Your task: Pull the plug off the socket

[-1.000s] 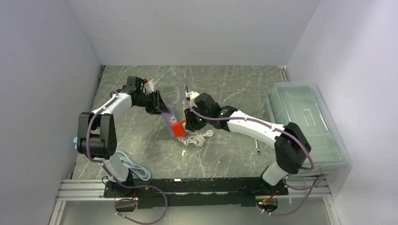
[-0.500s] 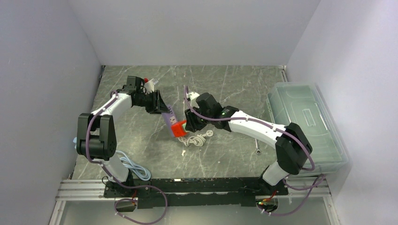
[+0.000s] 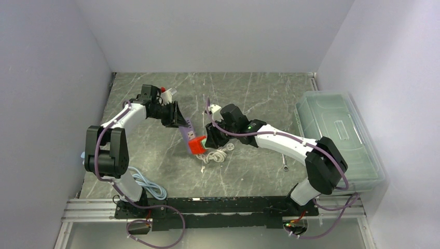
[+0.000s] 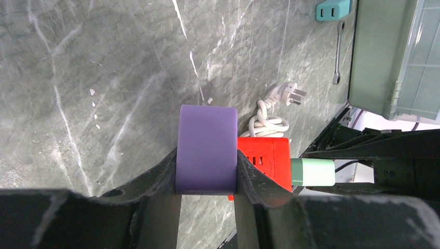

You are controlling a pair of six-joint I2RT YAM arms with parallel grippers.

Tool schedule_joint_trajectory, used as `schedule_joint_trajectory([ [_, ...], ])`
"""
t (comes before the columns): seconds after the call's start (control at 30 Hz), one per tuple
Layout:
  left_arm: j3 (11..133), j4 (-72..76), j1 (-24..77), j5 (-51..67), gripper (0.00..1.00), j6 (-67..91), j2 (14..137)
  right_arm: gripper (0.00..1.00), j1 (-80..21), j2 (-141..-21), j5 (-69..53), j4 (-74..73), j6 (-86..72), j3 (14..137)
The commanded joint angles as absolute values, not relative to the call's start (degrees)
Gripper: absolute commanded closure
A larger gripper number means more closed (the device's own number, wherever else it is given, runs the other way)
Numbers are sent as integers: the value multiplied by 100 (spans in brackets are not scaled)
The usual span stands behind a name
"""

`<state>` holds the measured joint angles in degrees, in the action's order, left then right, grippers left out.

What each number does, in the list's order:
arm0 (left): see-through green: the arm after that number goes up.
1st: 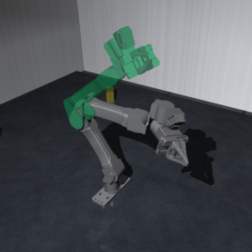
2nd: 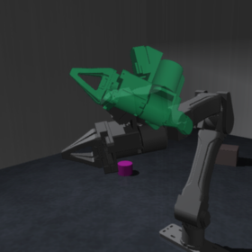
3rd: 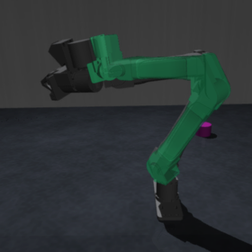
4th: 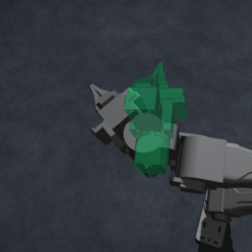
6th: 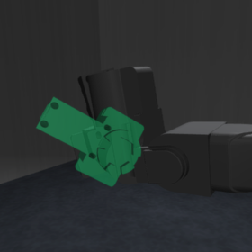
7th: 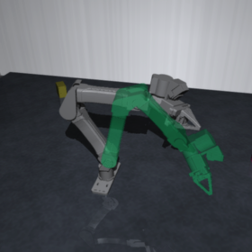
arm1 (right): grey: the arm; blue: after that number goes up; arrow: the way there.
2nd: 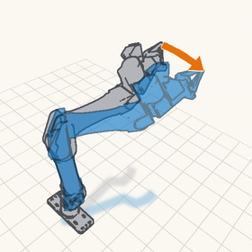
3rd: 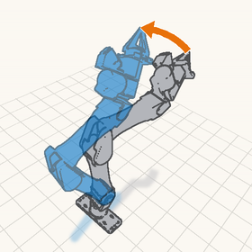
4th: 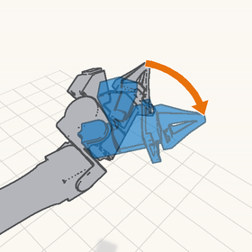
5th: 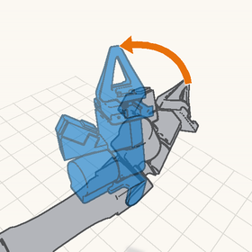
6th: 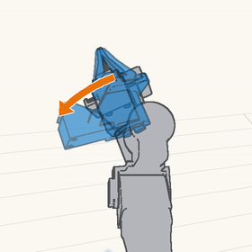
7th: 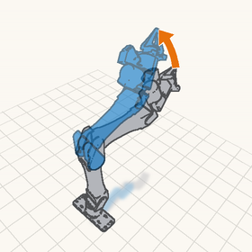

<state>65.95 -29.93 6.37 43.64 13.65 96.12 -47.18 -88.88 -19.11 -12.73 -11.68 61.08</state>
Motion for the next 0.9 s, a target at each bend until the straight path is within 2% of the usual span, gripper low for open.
schedule_joint_trajectory([
  [0.0,6726,-2702,729,4643,100,1561,9313,100,-4887,-8634,-2859,-741,-1078,6086],
  [0.4,6719,-2795,729,4171,100,1593,9248,100,-4895,-8920,-1251,-1579,-1616,6513],
  [0.87,6727,-2809,729,4169,100,1574,9230,100,-4896,-8852,-1007,-1737,-1823,6529],
])
